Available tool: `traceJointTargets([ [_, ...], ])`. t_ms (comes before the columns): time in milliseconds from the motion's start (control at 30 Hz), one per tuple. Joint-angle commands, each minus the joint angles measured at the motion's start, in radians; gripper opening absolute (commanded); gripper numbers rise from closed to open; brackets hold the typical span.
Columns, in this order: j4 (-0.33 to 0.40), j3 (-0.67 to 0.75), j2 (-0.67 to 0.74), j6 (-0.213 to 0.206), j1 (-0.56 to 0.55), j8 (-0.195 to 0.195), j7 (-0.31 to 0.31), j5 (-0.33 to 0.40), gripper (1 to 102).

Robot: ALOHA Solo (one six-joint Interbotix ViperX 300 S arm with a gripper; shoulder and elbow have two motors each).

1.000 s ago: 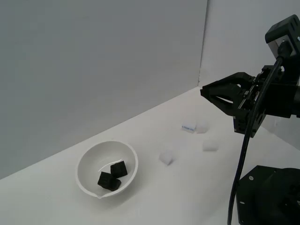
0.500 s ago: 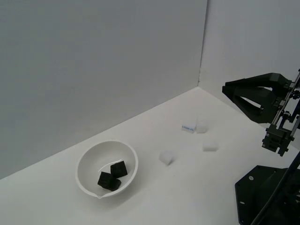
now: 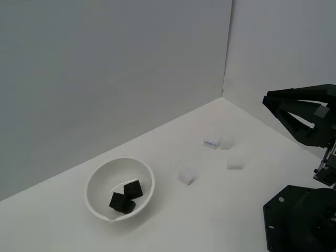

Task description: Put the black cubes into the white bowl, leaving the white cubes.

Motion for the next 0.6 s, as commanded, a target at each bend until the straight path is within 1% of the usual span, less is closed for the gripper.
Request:
traceJointTargets([
  [0, 0.005, 0.020, 0.021, -0.014, -0.002, 0.000, 0.009, -0.002, 3],
  [167, 0.009, 0.066, 0.067, -0.011, -0.005, -0.006, 0.015, 0.002, 3],
  [367, 0.012, 0.089, 0.091, -0.009, -0.040, -0.009, 0.015, 0.006, 3],
  [567, 0.014, 0.091, 0.092, 0.009, -0.049, -0.009, 0.005, 0.006, 3],
])
